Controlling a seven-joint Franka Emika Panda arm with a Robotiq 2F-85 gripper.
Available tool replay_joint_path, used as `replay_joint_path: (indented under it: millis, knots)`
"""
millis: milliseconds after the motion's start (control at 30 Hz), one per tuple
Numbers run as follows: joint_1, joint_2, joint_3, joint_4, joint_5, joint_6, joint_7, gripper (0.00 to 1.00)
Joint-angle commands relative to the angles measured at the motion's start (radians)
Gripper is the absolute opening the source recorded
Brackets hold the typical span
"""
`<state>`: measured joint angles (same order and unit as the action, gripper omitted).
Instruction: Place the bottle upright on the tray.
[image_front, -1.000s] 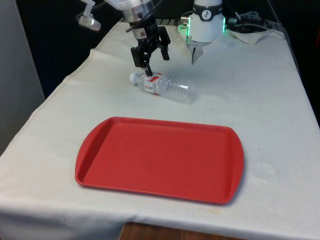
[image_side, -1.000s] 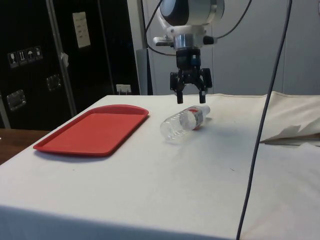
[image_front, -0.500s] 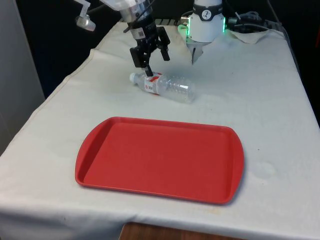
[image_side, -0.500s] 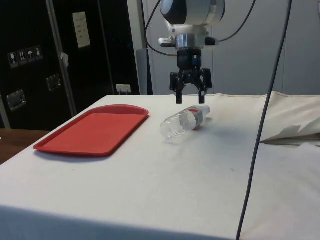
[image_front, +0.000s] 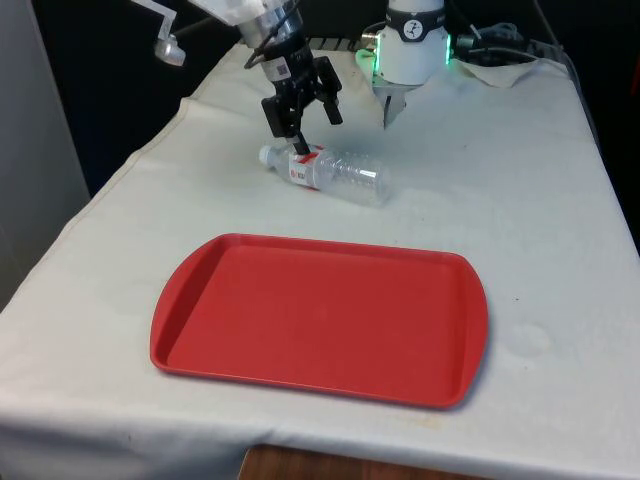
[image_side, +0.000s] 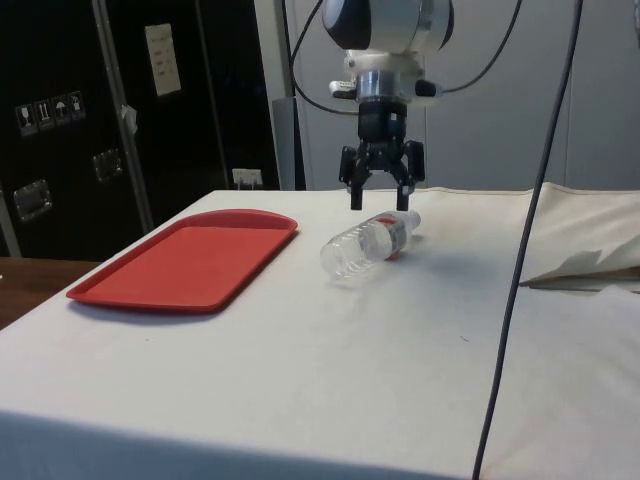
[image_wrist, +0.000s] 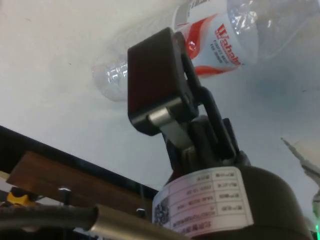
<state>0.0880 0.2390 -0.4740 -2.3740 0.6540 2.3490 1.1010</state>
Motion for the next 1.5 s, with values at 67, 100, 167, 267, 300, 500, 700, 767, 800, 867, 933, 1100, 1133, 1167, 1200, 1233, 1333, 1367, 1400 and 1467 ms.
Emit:
replay_joint_path:
  millis: [67,100,167,267,300,500,700,767,800,867,933,1100,1133,1167,1200,1233,1333,1367,1400,1467]
  knots:
    - [-0.005,-0.007,0.004,-0.001,0.039,0.006,-0.036,1.0]
    - [-0.005,-0.007,0.003,-0.001,0.047,0.006,-0.045,1.0]
    - [-0.005,-0.008,0.002,-0.001,0.062,0.007,-0.062,1.0]
    - [-0.005,-0.007,-0.002,-0.001,0.095,0.008,-0.098,1.0]
    - [0.0,0.0,-0.007,0.0,0.075,0.002,-0.082,1.0]
    - [-0.003,0.002,-0.007,-0.001,0.124,0.005,-0.133,1.0]
    - [-0.005,0.005,-0.009,0.002,0.122,-0.004,-0.133,1.0]
    - [-0.005,0.007,-0.01,0.002,0.125,-0.009,-0.135,1.0]
    - [-0.001,0.007,-0.013,0.0,0.111,-0.007,-0.124,1.0]
    - [-0.007,0.01,-0.01,0.001,0.136,-0.017,-0.139,1.0]
    - [-0.008,0.013,-0.01,0.001,0.148,-0.023,-0.144,1.0]
    - [-0.009,0.024,-0.013,0.003,0.176,-0.038,-0.159,1.0]
    - [-0.01,0.031,-0.015,0.004,0.192,-0.044,-0.169,1.0]
    - [-0.011,0.035,-0.016,0.006,0.202,-0.048,-0.176,1.0]
    - [-0.012,0.04,-0.016,0.007,0.212,-0.052,-0.183,1.0]
    - [-0.013,0.044,-0.018,0.009,0.22,-0.056,-0.189,1.0]
    - [-0.005,0.058,-0.026,0.009,0.231,-0.058,-0.198,1.0]
    - [-0.013,0.063,-0.022,0.014,0.26,-0.067,-0.219,1.0]
    - [-0.014,0.069,-0.024,0.016,0.271,-0.07,-0.227,1.0]
    - [-0.015,0.08,-0.027,0.02,0.29,-0.079,-0.244,1.0]
